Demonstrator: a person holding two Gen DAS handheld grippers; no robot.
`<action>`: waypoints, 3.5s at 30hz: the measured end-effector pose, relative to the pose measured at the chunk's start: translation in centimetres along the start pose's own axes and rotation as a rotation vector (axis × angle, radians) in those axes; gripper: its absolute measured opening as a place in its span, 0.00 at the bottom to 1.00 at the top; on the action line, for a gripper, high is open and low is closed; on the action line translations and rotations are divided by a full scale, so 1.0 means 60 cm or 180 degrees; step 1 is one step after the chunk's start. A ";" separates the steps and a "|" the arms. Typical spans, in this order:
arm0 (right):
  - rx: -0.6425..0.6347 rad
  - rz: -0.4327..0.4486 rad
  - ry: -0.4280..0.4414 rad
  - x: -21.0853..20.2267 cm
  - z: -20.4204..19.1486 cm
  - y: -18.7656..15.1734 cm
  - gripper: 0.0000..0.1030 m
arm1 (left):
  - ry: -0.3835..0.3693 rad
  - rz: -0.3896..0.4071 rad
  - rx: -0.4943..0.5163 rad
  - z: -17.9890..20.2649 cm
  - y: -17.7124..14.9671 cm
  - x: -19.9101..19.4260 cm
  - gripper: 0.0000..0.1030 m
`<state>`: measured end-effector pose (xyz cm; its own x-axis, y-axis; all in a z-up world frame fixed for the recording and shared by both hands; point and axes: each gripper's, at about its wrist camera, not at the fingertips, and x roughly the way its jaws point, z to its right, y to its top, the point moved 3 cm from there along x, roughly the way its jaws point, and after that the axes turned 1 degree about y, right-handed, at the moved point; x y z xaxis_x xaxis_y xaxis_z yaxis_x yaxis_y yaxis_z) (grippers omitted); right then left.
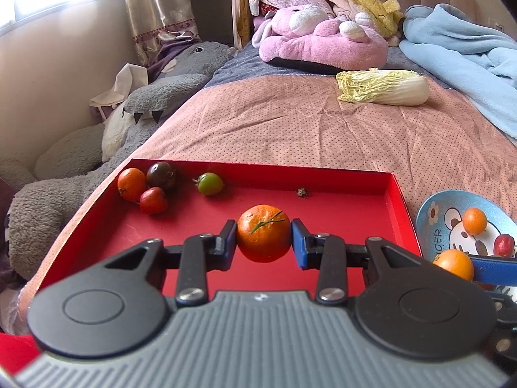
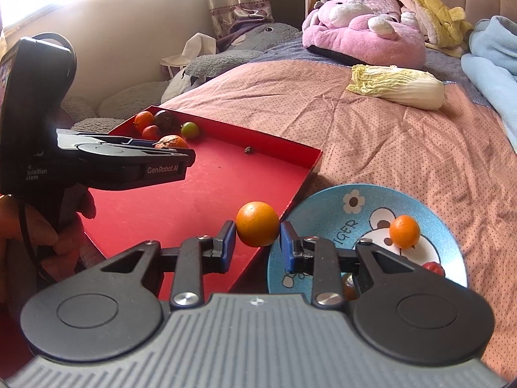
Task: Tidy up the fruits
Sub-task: 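Carry the orange tomato onto the blue plate and open the right gripper while the left holds the mandarin, then lower the mandarin onto the blue plate and open the left gripper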
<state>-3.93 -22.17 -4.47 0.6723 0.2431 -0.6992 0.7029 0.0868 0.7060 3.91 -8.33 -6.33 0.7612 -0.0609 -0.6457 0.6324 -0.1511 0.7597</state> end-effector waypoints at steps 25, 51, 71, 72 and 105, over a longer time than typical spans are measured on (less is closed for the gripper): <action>0.0304 -0.0087 -0.0380 -0.003 0.111 -0.050 0.34 | -0.0040 0.0008 0.0064 0.013 -0.002 0.001 0.38; 0.0240 -0.0092 -0.0453 -0.032 0.122 -0.085 0.65 | -0.0091 -0.0019 0.0041 0.015 -0.003 0.004 0.38; 0.0399 -0.0022 -0.0196 -0.042 0.115 -0.107 0.73 | -0.0678 0.0234 0.0039 0.052 0.006 -0.022 0.38; 0.0401 -0.0023 -0.0187 -0.041 0.115 -0.108 0.73 | -0.0731 0.0239 0.0052 0.056 0.006 -0.023 0.38; 0.0504 -0.0108 -0.0213 -0.041 0.133 -0.127 0.81 | -0.1776 0.0112 0.0974 0.224 -0.047 -0.036 0.40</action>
<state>-9.11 -31.12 -9.02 0.6579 0.1772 -0.7320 0.7496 -0.0608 0.6591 -1.48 -21.01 -8.12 0.5391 -0.5634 -0.6260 0.4758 -0.4097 0.7784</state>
